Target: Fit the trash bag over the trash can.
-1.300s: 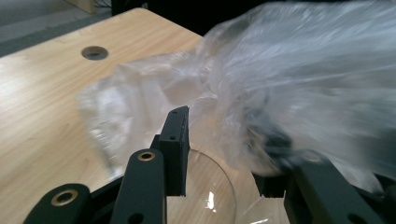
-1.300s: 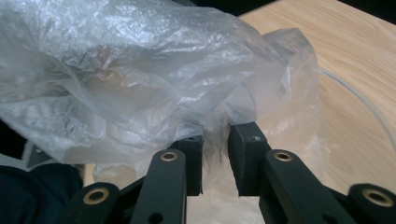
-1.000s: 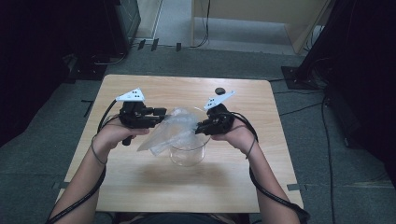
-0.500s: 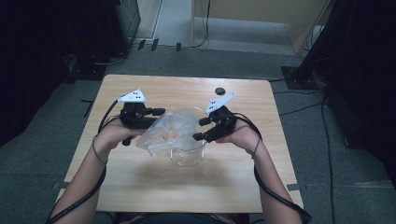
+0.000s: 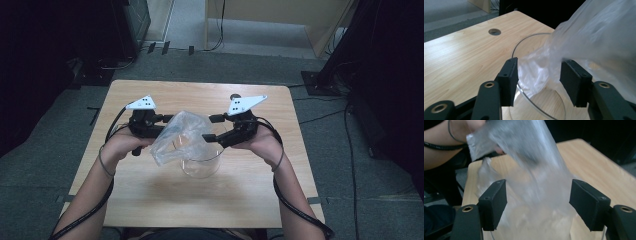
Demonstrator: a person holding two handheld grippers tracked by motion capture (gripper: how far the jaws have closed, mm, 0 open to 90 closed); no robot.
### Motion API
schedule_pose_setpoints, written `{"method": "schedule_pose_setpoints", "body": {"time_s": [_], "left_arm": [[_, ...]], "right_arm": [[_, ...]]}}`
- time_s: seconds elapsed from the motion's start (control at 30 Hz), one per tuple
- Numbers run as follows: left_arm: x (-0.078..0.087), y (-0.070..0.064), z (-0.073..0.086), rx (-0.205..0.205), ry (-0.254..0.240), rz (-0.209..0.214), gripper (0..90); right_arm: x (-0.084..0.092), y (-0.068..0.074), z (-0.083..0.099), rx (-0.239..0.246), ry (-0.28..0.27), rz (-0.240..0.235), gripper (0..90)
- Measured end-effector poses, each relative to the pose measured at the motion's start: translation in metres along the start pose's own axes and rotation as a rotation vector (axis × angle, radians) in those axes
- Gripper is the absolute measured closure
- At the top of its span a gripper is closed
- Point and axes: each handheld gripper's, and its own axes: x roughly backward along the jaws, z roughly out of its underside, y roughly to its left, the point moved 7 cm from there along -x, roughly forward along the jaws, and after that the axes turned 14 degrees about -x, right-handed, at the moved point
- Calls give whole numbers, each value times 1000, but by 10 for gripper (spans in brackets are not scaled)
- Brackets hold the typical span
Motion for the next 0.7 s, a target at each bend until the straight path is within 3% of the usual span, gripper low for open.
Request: {"method": "schedule_pose_setpoints", "body": {"time_s": [0.13,0.3,0.37,0.43,0.53,0.6,0.7], "left_arm": [[-2,-4,-4,-9,-12,-2,366],[-6,-10,-6,-32,-15,9,343],[-7,-12,-7,-44,-13,6,339],[-7,-13,-8,-52,-16,4,334],[-5,-10,-8,-47,-24,-13,330],[-4,-9,-8,-44,-26,-17,342],[-3,-7,-8,-43,-31,-27,346]], "right_arm": [[-3,8,-10,31,-66,7,307],[-15,8,-7,39,-53,23,357],[-19,4,-5,30,-53,44,443],[-20,-1,-6,11,-94,74,581],[-18,-12,-6,-51,-138,111,671],[-16,-24,-4,-90,-160,151,674],[-15,-31,-2,-115,-178,169,653]]}}
